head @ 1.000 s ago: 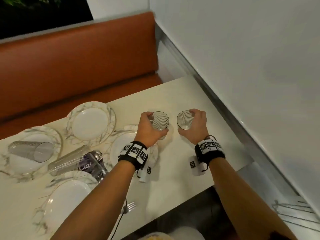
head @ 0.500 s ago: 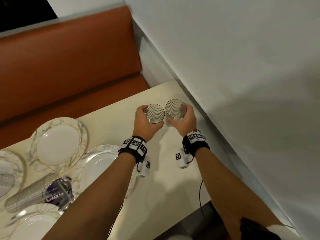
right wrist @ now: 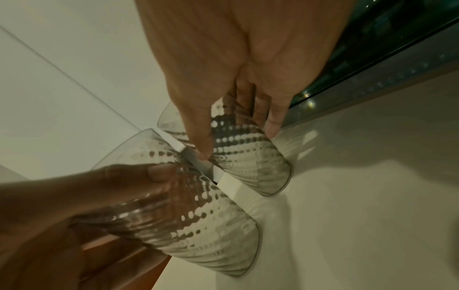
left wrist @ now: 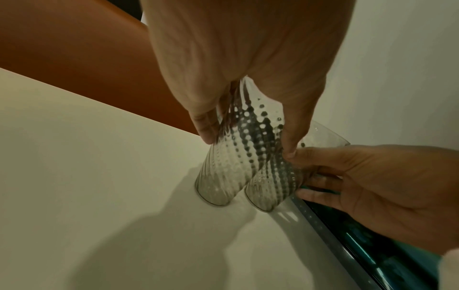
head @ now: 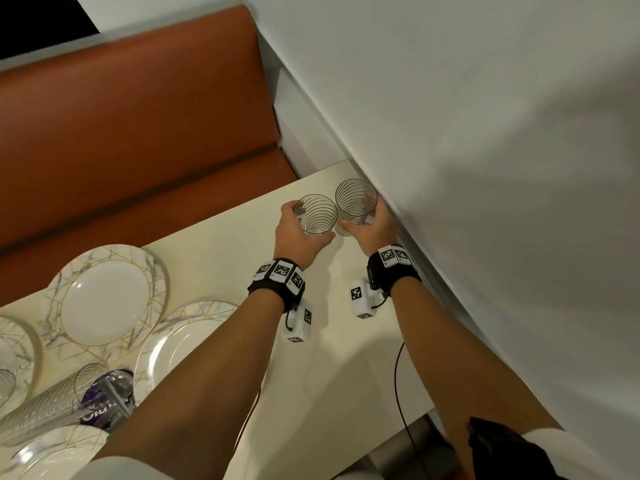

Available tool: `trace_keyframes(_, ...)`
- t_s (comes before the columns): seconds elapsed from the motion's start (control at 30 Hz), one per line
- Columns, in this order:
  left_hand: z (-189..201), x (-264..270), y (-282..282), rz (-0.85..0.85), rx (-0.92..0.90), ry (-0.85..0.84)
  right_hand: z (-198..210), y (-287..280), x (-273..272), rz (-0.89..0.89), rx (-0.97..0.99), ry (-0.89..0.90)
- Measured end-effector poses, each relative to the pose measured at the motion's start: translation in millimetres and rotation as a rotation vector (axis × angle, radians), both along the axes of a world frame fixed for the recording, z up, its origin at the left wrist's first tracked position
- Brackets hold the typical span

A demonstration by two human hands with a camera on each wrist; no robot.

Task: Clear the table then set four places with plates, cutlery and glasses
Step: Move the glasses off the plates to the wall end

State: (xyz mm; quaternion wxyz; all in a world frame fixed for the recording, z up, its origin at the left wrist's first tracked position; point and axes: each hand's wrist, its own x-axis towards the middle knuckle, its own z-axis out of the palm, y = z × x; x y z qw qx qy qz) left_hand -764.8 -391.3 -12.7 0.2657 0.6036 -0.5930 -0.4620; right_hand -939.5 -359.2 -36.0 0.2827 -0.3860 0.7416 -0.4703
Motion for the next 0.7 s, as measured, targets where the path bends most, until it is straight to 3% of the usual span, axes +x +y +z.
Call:
trace_keyframes(0.2, 4.0, -3.5, 1.7, -0.01, 0.028, 0.013, -3.6, -1.9, -1.0, 0.017, 0.062, -0.02)
trace_keyframes(0.43, 11.8, 18.8, 23.0, -0.093, 0.101, -0.104, -19.0, 31.5, 7.7, -0.029, 0.39, 0.019)
trace_keyframes(0.57, 8.5, 65.5, 58.9, -0.115, 0.008, -0.16, -19.9, 76.0, 46.9, -0.028, 0.373, 0.094)
trace_keyframes(0.7, 8.3, 130.6, 100.5, -0.047, -0.018, -0.109, -10.6, 105.6, 106.0, 0.157, 0.294, 0.175)
